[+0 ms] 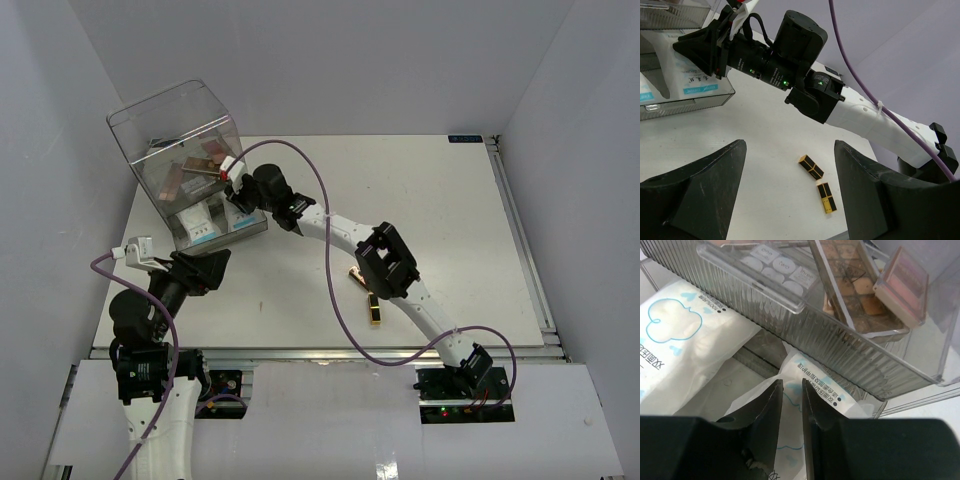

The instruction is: Organize the makeup

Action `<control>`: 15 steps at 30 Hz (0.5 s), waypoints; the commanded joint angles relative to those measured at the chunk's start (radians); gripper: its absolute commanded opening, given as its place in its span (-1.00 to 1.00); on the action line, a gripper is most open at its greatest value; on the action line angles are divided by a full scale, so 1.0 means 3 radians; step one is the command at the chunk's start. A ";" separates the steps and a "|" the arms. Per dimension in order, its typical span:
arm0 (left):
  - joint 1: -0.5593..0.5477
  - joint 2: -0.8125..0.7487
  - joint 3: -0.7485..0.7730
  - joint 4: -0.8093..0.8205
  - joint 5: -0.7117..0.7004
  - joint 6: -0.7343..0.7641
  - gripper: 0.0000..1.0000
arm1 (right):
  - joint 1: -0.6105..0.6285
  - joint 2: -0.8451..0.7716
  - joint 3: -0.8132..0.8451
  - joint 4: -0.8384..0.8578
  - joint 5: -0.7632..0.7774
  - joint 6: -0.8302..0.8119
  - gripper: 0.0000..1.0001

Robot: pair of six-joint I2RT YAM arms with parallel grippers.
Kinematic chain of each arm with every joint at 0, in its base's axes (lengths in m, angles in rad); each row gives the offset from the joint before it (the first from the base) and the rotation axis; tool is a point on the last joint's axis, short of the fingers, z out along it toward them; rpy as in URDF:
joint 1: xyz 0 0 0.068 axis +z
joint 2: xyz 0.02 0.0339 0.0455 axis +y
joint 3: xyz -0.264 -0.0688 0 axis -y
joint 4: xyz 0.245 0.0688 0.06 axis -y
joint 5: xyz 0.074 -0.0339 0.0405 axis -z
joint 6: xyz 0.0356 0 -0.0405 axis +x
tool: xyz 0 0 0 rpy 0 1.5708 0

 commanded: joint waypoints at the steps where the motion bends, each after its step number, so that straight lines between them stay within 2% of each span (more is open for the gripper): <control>1: -0.0008 -0.0006 0.0064 -0.0027 -0.0006 0.0015 0.64 | -0.0014 0.0012 0.0106 0.0131 -0.0032 0.0053 -0.41; 5: -0.0008 -0.0008 0.0071 -0.0028 -0.0014 0.0018 0.64 | -0.0053 -0.0163 0.0096 0.0184 -0.0227 0.0273 -0.38; 9: -0.0004 0.0005 0.0071 -0.0027 -0.0013 0.0017 0.64 | -0.0124 -0.0308 0.0361 0.0007 -0.0501 0.0595 -0.37; 15: -0.0008 -0.0003 0.0085 -0.0022 -0.0013 0.0024 0.65 | -0.0253 -0.0479 0.0423 -0.0138 -0.0510 0.0729 -0.35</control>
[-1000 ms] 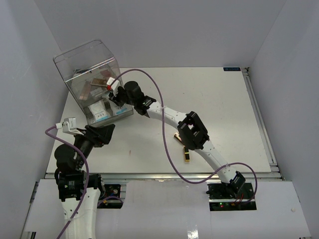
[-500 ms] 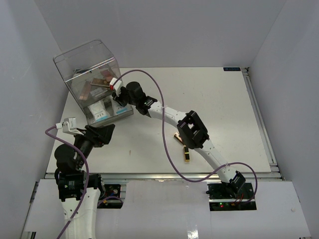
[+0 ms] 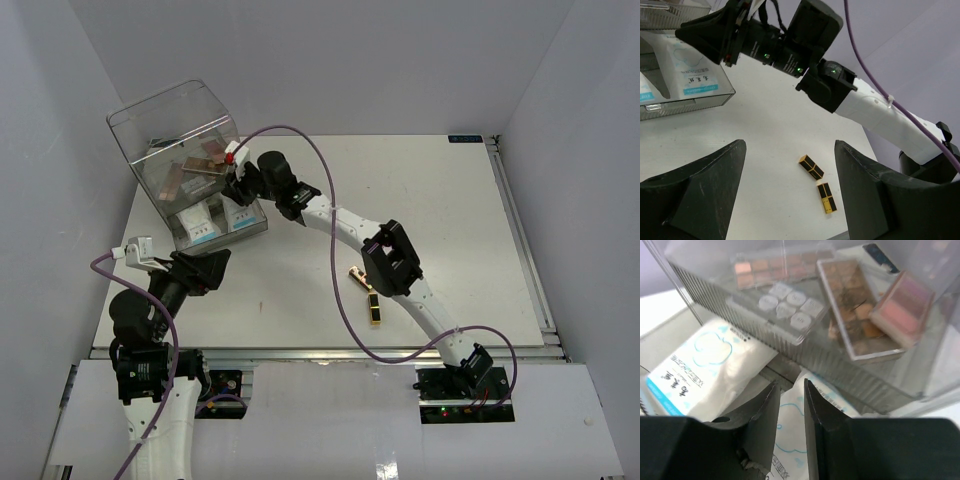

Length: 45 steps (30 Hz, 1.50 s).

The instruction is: Organize the makeup

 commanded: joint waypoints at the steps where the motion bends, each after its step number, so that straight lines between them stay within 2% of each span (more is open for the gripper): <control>1: -0.0008 -0.0008 0.0086 -0.0023 -0.0011 0.0028 0.65 | -0.0161 -0.0456 0.0127 0.0016 -0.0083 0.0185 -0.35; 12: -0.0008 0.0038 0.0047 -0.0014 0.0067 -0.0008 0.66 | -0.0262 -0.0735 -0.0550 0.0039 -0.0200 0.0074 -0.35; 16: -0.0008 0.0178 -0.0067 -0.0016 0.0246 -0.0104 0.62 | -0.0356 -0.0914 -0.0598 -0.0109 -0.0510 0.0032 -0.31; 21: -0.0008 0.0472 -0.0304 0.0029 0.0385 -0.0310 0.31 | -0.0695 -0.1315 -0.0907 -0.0262 -0.1186 -0.0014 -0.28; 23: -0.0008 0.0636 -0.0391 0.0038 0.0396 -0.0358 0.03 | -0.0852 -0.1500 -0.1155 -0.0275 -0.1390 0.0040 -0.27; 24: -0.0008 0.0726 -0.0424 0.0038 0.0393 -0.0371 -0.04 | -0.0917 -0.1590 -0.1299 -0.0272 -0.1473 0.0056 -0.27; 30: -0.0079 0.1278 -0.0324 0.0053 0.0220 -0.0006 -0.20 | -0.1214 -0.2222 -0.2342 -0.0151 -0.1880 -0.0127 -0.23; 34: -0.0354 0.1792 0.0009 0.0053 -0.0064 0.0339 -0.21 | -0.1288 -0.2505 -0.2810 -0.0148 -0.2097 -0.0264 -0.22; 38: -0.1140 0.2417 0.0340 0.0055 -0.0701 0.0727 -0.22 | -0.1330 -0.2755 -0.3135 -0.0144 -0.2223 -0.0272 -0.23; 42: -0.1798 0.3065 0.0710 -0.0074 -0.1414 0.1489 -0.20 | -0.1423 -0.3030 -0.3408 -0.0124 -0.2330 -0.0308 -0.24; 45: -0.1902 0.3410 0.0964 -0.0214 -0.1783 0.2028 -0.20 | -0.1516 -0.3170 -0.3597 -0.0117 -0.2491 -0.0347 -0.27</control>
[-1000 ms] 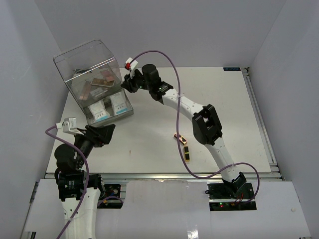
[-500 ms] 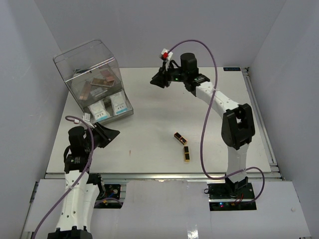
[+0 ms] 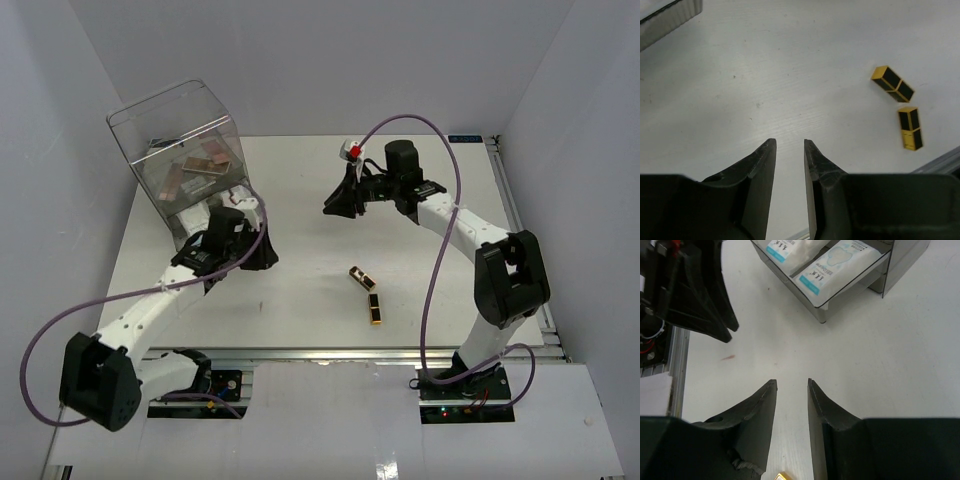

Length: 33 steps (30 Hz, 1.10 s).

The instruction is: Organize the makeup

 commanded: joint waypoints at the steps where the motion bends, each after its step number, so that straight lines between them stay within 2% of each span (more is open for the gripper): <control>1: -0.0154 0.0341 0.0345 -0.0259 -0.0912 0.1063 -0.20 | -0.0186 -0.0392 -0.0176 0.0110 -0.0356 -0.0125 -0.29; 8: -0.0148 0.0566 0.0288 -0.0301 -0.1173 0.2334 -0.14 | -0.0349 -0.0536 -0.0407 0.0158 -0.0456 -0.0130 -0.30; 11: -0.0013 0.0667 0.0256 -0.0277 -0.1054 0.2706 -0.15 | -0.0377 -0.0517 -0.0467 0.0258 -0.0484 -0.0052 -0.30; 20: 0.0441 0.1051 0.0496 -0.0191 -0.0753 0.3047 -0.17 | -0.0423 -0.0496 -0.0528 0.0373 -0.0519 0.0060 -0.30; 33: 0.0673 0.1361 0.0883 0.0083 -0.0864 0.3055 -0.04 | -0.0496 -0.0481 -0.0609 0.0499 -0.0600 0.0162 -0.31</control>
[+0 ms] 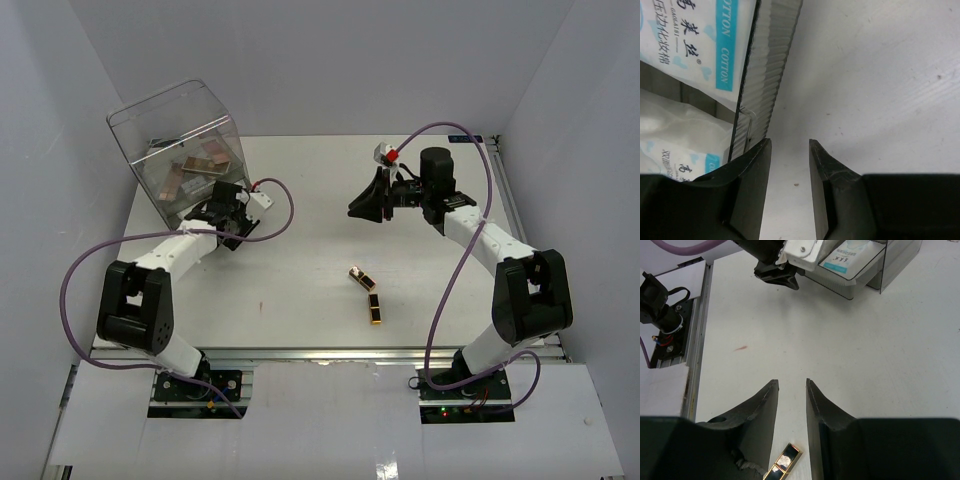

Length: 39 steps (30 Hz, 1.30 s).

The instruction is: Organize the makeup

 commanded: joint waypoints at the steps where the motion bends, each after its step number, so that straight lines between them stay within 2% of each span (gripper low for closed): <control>1: 0.0138 0.0067 0.0227 0.0216 -0.0024 0.0037 -0.03 | -0.0043 -0.0004 -0.0017 0.0183 -0.0114 0.0048 -0.31; 10: 0.0393 0.0311 0.0445 0.0339 0.0058 -0.0095 0.07 | -0.0096 0.0017 -0.0049 0.0215 -0.0150 0.0090 -0.30; 14: 0.0464 0.0435 0.0545 0.0430 0.0002 -0.0159 0.31 | -0.0118 0.0027 -0.0048 0.0221 -0.0167 0.0106 -0.31; 18: 0.0508 0.0513 0.0649 0.0474 -0.0042 -0.0184 0.45 | -0.0145 0.0024 -0.0052 0.0228 -0.0184 0.0118 -0.31; 21: 0.0526 0.0536 0.0704 0.0502 -0.0063 -0.0199 0.48 | -0.0168 0.0033 -0.0062 0.0241 -0.0197 0.0128 -0.31; 22: 0.0528 0.0538 0.0716 0.0512 -0.0076 -0.0198 0.53 | -0.0175 0.0039 -0.0065 0.0242 -0.0203 0.0131 -0.31; 23: 0.0528 0.0538 0.0723 0.0540 -0.0101 -0.0194 0.70 | -0.0183 0.0043 -0.0069 0.0246 -0.0207 0.0131 -0.31; 24: 0.0528 0.0538 0.0719 0.0551 -0.0125 -0.0189 0.72 | -0.0188 0.0043 -0.0069 0.0246 -0.0212 0.0146 -0.31; 32: 0.0533 0.0307 0.0596 0.0555 0.0248 -0.0432 0.68 | -0.0231 0.0037 -0.0079 0.0261 -0.0232 0.0161 -0.31; 36: 0.0533 -0.0027 0.0299 0.0643 0.0594 -0.0887 0.61 | -0.0253 0.0027 -0.0085 0.0264 -0.0227 0.0156 -0.31; 39: 0.0539 -0.0266 -0.0022 0.0838 0.0665 -0.1284 0.51 | -0.0262 0.0032 -0.0090 0.0268 -0.0234 0.0161 -0.31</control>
